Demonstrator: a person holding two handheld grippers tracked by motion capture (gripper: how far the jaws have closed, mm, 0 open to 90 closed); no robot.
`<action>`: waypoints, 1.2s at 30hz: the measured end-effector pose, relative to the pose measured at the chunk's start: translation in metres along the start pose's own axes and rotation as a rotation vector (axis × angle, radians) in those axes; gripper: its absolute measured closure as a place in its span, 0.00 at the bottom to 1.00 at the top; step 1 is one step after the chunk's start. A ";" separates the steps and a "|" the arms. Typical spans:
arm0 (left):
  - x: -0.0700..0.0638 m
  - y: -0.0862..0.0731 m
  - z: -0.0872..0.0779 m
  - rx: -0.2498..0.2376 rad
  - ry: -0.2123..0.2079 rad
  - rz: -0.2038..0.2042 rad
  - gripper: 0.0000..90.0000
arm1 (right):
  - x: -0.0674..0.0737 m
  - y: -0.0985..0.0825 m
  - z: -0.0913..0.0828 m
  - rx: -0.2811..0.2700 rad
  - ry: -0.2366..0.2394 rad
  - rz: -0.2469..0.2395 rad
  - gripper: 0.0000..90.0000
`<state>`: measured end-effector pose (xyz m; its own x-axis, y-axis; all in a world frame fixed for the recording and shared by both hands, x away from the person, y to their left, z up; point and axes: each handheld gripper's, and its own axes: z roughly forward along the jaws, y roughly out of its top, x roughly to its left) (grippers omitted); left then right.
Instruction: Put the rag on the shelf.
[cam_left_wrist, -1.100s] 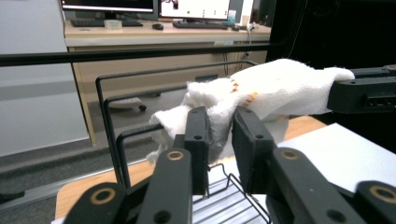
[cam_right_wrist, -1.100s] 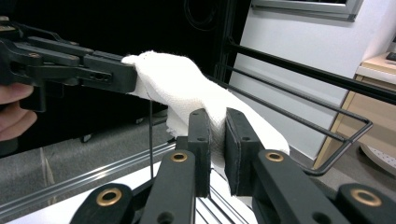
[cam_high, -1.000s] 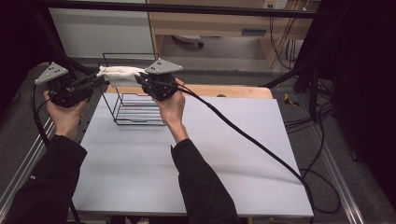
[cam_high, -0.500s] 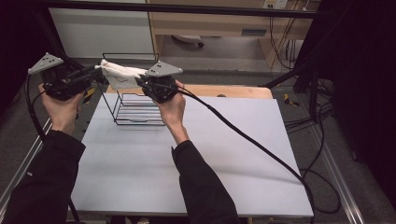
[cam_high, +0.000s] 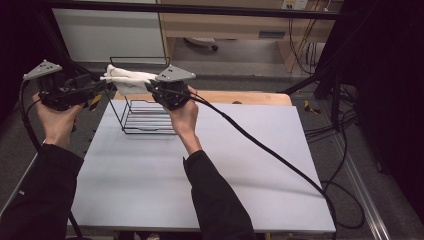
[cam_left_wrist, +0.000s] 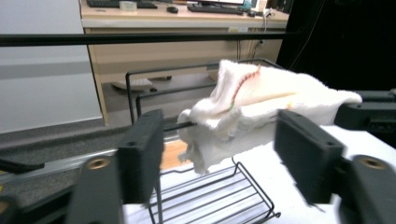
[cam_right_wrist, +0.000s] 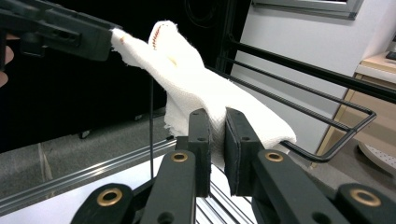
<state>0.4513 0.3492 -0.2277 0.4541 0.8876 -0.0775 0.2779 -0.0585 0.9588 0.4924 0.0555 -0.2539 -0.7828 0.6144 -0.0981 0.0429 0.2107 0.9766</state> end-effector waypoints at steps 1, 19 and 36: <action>0.000 0.000 0.000 0.009 -0.004 0.011 0.33 | 0.000 0.000 0.000 0.000 -0.001 0.001 0.91; -0.020 0.026 0.016 -0.019 0.001 0.043 0.60 | 0.001 -0.001 0.000 0.009 -0.008 -0.019 0.91; -0.026 0.034 0.044 0.047 -0.011 0.017 0.94 | 0.002 -0.003 0.000 0.018 -0.009 -0.028 0.91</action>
<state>0.4863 0.3045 -0.2047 0.4682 0.8813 -0.0644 0.3093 -0.0952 0.9462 0.4913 0.0564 -0.2566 -0.7783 0.6149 -0.1272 0.0320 0.2412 0.9699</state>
